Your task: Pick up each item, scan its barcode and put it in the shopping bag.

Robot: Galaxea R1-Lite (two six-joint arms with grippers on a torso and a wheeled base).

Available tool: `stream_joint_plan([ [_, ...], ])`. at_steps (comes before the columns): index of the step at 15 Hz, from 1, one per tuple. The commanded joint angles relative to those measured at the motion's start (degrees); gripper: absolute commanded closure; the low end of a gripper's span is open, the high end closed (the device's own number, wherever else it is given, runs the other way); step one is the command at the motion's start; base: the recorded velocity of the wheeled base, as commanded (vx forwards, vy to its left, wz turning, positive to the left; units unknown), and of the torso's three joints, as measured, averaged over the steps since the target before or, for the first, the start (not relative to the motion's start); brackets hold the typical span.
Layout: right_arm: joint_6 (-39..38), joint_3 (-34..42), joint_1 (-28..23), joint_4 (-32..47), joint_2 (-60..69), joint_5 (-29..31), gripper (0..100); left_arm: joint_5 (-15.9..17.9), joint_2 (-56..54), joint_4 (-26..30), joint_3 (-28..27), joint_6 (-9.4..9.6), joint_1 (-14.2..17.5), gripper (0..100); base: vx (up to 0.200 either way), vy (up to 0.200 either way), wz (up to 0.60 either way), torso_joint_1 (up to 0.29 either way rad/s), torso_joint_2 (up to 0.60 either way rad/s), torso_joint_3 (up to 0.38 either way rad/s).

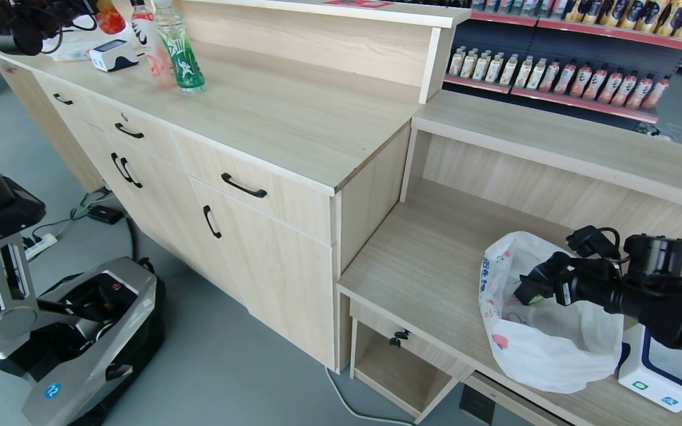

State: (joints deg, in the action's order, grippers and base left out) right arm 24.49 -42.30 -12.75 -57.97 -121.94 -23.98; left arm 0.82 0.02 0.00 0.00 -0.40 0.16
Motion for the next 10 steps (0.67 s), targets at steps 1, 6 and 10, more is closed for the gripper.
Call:
stream_joint_plan([
  [1, 0.56, -0.41, 0.01, 2.42, 7.25, 0.16, 0, -0.03, -0.02, 0.00, 0.00, 0.05, 0.02, 0, 0.000, 0.000, 0.00, 0.000, 0.00, 0.000],
  [6, 3.90, 6.62, -3.95, 16.92, 37.66, 0.07, 0, -0.03, -0.02, 0.00, 0.00, -0.04, 0.02, 0, 0.000, 0.000, -0.12, 0.000, 0.00, 0.000],
  [10, 2.93, 5.83, -4.83, 18.50, 50.22, -1.16, 0, -0.03, -0.02, 0.00, 0.00, -0.04, 0.02, 0, 0.000, 0.000, -0.60, 0.004, 0.00, 0.002],
])
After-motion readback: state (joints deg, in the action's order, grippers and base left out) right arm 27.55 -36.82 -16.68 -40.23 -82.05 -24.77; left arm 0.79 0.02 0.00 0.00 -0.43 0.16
